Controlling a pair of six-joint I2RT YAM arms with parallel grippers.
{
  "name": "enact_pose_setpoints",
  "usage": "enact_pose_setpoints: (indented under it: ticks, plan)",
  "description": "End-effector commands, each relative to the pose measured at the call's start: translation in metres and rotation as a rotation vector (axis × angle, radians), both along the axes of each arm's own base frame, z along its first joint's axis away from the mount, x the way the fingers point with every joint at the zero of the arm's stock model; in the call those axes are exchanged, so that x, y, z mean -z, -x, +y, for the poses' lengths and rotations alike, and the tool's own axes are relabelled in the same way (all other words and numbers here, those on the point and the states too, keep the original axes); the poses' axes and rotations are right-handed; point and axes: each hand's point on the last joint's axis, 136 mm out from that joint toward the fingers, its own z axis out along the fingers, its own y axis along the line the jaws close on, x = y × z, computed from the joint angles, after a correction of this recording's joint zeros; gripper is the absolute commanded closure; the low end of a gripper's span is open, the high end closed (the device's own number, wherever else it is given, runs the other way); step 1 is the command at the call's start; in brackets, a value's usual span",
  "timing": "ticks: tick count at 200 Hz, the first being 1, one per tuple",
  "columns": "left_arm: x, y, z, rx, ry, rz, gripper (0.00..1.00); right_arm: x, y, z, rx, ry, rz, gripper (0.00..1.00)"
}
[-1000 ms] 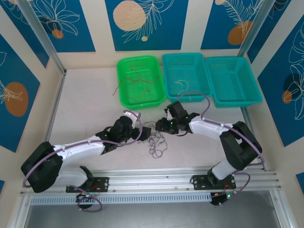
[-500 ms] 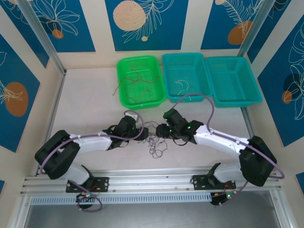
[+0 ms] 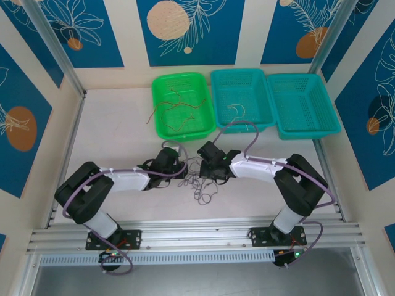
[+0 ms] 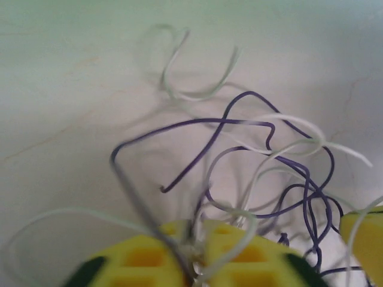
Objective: Untangle the cables
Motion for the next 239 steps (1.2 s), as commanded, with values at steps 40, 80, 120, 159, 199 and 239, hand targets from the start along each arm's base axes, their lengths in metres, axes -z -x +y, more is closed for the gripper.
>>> enact_pose_setpoints:
  ticks: [40, 80, 120, 159, 199, 239]
  plan:
    - [0.009, -0.006, 0.082, -0.178, -0.112, 0.012, 1.00, -0.029, -0.008, -0.076, 0.145, 0.041, -0.079, 1.00]
    - [0.012, 0.002, 0.123, -0.230, -0.199, -0.005, 1.00, -0.042, -0.008, -0.156, 0.406, -0.086, -0.115, 1.00]
    - [0.012, 0.003, 0.137, -0.255, -0.211, -0.013, 0.91, -0.060, -0.007, -0.182, 0.477, -0.216, -0.174, 1.00]
    - [0.005, 0.000, 0.142, -0.267, -0.227, -0.044, 0.57, -0.075, -0.016, -0.152, 0.342, -0.335, -0.173, 1.00]
    - [-0.044, -0.003, 0.100, -0.051, -0.063, -0.233, 0.48, -0.107, -0.020, -0.110, 0.146, -0.468, -0.229, 1.00]
    - [-0.146, 0.030, 0.014, 0.379, 0.158, -0.646, 0.37, -0.147, -0.012, -0.069, -0.075, -0.551, -0.320, 1.00]
